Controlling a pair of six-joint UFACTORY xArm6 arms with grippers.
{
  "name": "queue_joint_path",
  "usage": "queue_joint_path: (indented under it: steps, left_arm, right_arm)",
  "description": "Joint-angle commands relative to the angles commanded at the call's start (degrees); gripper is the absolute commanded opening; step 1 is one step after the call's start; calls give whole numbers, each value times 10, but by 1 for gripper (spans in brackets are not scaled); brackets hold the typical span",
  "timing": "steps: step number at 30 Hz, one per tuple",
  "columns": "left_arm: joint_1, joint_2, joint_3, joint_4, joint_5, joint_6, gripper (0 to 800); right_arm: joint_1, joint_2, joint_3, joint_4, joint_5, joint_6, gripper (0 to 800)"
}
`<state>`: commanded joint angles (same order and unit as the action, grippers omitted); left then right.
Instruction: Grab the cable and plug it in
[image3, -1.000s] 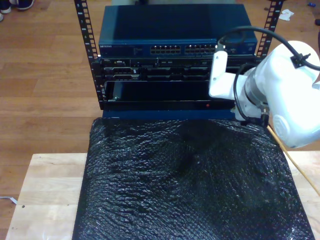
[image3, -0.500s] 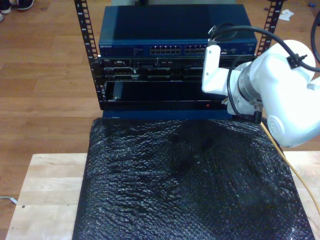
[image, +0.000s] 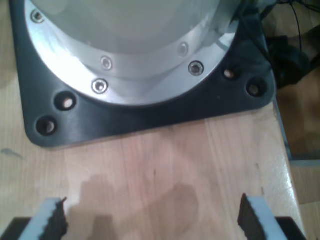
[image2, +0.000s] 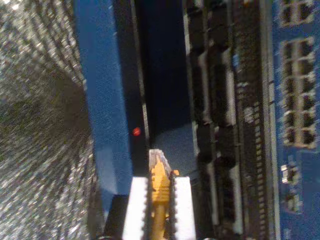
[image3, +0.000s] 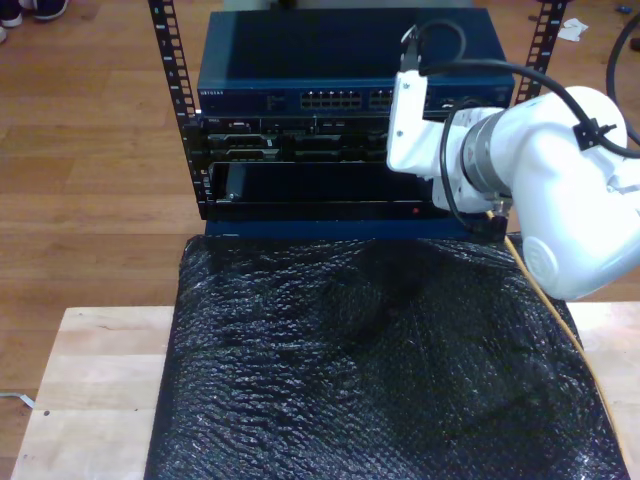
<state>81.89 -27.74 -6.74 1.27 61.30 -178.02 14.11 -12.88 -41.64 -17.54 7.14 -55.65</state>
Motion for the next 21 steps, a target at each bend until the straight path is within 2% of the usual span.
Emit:
queue_joint_path:
  steps: [6,10,21]
  left_arm:
    - [0,0,0,0,0,0,799]
    - [0,0,0,0,0,0,799]
    - [0,0,0,0,0,0,799]
  right_arm:
    - [1,-3,26,-18,-49,0,0]
    - [0,26,30,-18,-92,0,0]
    - [-7,111,-49,-18,-149,-3,1]
